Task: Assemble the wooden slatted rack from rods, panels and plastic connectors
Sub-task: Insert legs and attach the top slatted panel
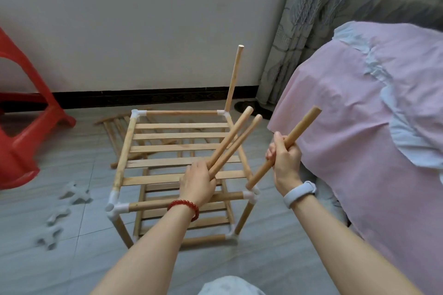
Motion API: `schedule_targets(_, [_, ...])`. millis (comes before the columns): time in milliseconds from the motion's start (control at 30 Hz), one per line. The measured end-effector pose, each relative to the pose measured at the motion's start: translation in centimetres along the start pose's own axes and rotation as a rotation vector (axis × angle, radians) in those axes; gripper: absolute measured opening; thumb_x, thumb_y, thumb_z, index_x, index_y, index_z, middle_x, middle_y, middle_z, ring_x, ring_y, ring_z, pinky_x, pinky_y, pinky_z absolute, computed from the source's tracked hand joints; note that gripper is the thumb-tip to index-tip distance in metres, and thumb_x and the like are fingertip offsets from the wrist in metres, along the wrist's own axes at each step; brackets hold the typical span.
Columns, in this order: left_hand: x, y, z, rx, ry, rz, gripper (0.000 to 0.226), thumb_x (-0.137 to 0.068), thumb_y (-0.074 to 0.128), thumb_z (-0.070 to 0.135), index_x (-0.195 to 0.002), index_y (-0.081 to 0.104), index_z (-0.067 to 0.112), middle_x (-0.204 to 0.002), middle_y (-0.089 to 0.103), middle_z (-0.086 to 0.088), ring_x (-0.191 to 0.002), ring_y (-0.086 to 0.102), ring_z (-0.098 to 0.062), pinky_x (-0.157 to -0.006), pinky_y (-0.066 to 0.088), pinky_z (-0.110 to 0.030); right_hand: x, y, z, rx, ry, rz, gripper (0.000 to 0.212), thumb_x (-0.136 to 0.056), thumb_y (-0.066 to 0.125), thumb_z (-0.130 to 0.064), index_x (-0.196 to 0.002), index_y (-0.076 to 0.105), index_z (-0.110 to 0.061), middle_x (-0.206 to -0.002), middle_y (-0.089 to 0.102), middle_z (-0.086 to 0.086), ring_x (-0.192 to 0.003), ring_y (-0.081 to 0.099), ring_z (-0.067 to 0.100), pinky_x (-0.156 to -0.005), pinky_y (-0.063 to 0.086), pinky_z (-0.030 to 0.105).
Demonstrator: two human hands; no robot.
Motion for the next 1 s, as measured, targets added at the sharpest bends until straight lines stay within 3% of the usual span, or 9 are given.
schedule_targets(100, [0.4, 1.8, -0.8, -0.27, 0.047, -0.059, 0.029, -0.093, 0.05, 0.03, -0.119, 0.046, 0.016, -0.119, 0.047, -0.004, -0.111, 0.042, -0.022, -0.091, 0.037, -0.035, 0.6, -0.1, -0.8, -0.007, -0.061, 0.012, 0.039, -0.095, 0.049, -0.022, -0.057, 0.04, -0.02, -0.041, 0.038, -0.01, -0.04, 0.038, 0.005, -0.044, 0.038, 0.019])
schedule_targets(300, [0.9, 1.6, -0.8, -0.149, 0.011, 0.041, 0.02, -0.091, 0.053, 0.032, -0.107, 0.051, 0.019, -0.093, 0.055, 0.005, -0.079, 0.05, -0.013, -0.067, 0.042, -0.026, 1.4, -1.5, -1.3, -0.039, -0.133, 0.054, 0.045, -0.095, 0.048, -0.02, -0.053, 0.036, -0.019, -0.038, 0.034, -0.009, -0.034, 0.032, 0.006, -0.038, 0.032, 0.019])
schedule_targets(433, [0.9, 1.6, -0.6, -0.148, 0.042, 0.067, 0.019, -0.092, 0.053, 0.036, -0.104, 0.052, 0.021, -0.086, 0.053, 0.008, -0.072, 0.045, -0.009, -0.063, 0.037, -0.024, 1.5, -1.7, -0.7, -0.084, -0.14, 0.061, 0.051, -0.094, 0.048, -0.016, -0.045, 0.039, -0.027, -0.037, 0.035, -0.009, -0.033, 0.032, 0.005, -0.038, 0.032, 0.018])
schedule_targets(633, [1.1, 1.5, -0.5, -0.147, 0.07, 0.09, 0.016, -0.092, 0.052, 0.037, -0.093, 0.042, 0.024, -0.081, 0.047, 0.01, -0.066, 0.043, -0.008, -0.056, 0.031, -0.021, 1.8, 1.0, -0.6, -0.057, -0.167, -0.173, 0.046, -0.081, 0.048, -0.015, -0.037, 0.041, -0.026, -0.036, 0.035, -0.01, -0.032, 0.03, 0.006, -0.037, 0.029, 0.018])
schedule_targets(733, [1.4, 1.6, -0.4, -0.148, 0.089, 0.103, 0.015, -0.092, 0.053, 0.033, -0.097, 0.044, 0.022, -0.081, 0.045, 0.01, -0.064, 0.041, -0.008, -0.05, 0.026, -0.018, 1.7, 0.9, -0.3, -0.07, -0.148, -0.207, 0.041, -0.079, 0.047, -0.012, -0.04, 0.038, -0.023, -0.036, 0.034, -0.009, -0.032, 0.029, 0.007, -0.037, 0.027, 0.018])
schedule_targets(867, [1.1, 1.7, -0.7, -0.131, 0.073, 0.108, 0.017, -0.092, 0.054, 0.029, -0.102, 0.048, 0.018, -0.083, 0.048, 0.007, -0.067, 0.046, -0.01, -0.058, 0.034, -0.022, 2.6, 0.5, -0.4, 0.044, -0.258, -0.037, 0.037, -0.083, 0.048, -0.008, -0.049, 0.034, -0.015, -0.04, 0.033, -0.001, -0.038, 0.032, 0.013, -0.041, 0.029, 0.029])
schedule_targets(1000, [0.7, 1.9, -0.9, -0.128, 0.036, 0.073, 0.016, -0.092, 0.054, 0.029, -0.1, 0.046, 0.018, -0.085, 0.049, 0.006, -0.071, 0.047, -0.013, -0.061, 0.038, -0.026, 2.3, 0.3, -0.3, 0.083, -0.245, 0.041, 0.046, -0.09, 0.046, 0.004, -0.05, 0.035, -0.015, -0.042, 0.035, 0.001, -0.04, 0.035, 0.014, -0.043, 0.033, 0.028])
Point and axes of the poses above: each hand's wrist, its own x-axis away from the middle knuckle, its own y-axis out of the palm, z = x × y, the point moved 10 cm from there along -x, towards the middle knuckle
